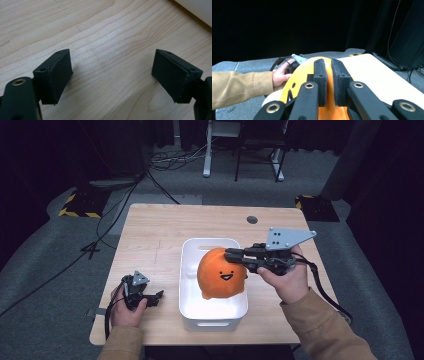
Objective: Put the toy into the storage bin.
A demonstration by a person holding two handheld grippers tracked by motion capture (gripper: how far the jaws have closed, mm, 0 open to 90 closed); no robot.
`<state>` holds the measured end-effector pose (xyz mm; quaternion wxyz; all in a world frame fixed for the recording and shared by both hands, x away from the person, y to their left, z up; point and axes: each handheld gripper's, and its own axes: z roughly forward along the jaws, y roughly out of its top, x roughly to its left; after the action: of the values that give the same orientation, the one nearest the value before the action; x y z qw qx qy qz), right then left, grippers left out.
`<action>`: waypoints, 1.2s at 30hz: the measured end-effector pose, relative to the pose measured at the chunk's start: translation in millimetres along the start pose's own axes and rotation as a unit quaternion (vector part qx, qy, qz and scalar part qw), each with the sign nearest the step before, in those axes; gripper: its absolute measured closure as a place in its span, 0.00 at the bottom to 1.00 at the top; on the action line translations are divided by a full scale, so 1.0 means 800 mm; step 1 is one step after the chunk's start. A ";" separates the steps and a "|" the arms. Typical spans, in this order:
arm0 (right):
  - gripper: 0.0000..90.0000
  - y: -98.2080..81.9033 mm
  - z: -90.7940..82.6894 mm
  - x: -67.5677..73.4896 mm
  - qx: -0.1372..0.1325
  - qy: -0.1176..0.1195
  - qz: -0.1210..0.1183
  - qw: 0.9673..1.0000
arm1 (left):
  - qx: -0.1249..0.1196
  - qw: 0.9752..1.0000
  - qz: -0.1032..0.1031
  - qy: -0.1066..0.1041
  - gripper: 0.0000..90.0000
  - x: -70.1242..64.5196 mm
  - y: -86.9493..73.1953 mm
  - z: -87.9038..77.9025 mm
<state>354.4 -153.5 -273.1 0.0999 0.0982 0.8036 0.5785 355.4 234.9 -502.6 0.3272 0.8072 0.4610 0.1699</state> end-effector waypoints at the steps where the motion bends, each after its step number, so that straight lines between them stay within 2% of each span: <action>1: 0.92 0.000 0.000 0.000 0.000 0.000 0.000 1.000 | 0.000 1.000 0.000 0.000 0.19 0.000 0.000 0.000; 8: 0.92 -0.014 0.014 0.019 0.019 0.013 -0.002 1.000 | -0.001 1.000 -0.001 0.000 0.19 0.000 0.000 0.000; 11: 0.92 -0.024 0.018 0.030 0.026 0.027 0.010 0.999 | -0.001 1.000 -0.001 0.000 0.19 0.000 0.000 0.000; 17: 0.92 -0.037 0.018 0.043 0.040 0.033 0.014 0.999 | -0.001 1.000 -0.001 0.000 0.19 0.000 0.000 0.000; 22: 0.92 -0.044 0.020 0.047 0.046 0.030 0.014 0.998 | -0.001 1.000 -0.001 0.000 0.19 0.000 0.000 0.000; 23: 0.92 -0.049 0.021 0.050 0.057 0.027 0.010 0.998 | -0.002 1.000 -0.001 0.000 0.19 0.000 0.000 0.000; 26: 0.92 -0.053 0.024 0.053 0.061 0.026 0.005 0.998 | -0.001 1.000 -0.001 0.000 0.19 0.000 0.000 0.000; 32: 0.91 -0.071 0.028 0.049 0.083 0.020 0.023 0.996 | 0.000 1.000 0.000 0.000 0.19 0.000 0.000 0.000; 36: 0.91 -0.081 0.035 0.050 0.100 0.022 0.021 0.994 | 0.000 1.000 0.000 0.000 0.19 0.000 0.000 0.000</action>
<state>320.7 -137.6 -345.1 0.0596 0.1115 0.8574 0.4989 355.3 234.8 -502.6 0.3271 0.8072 0.4611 0.1696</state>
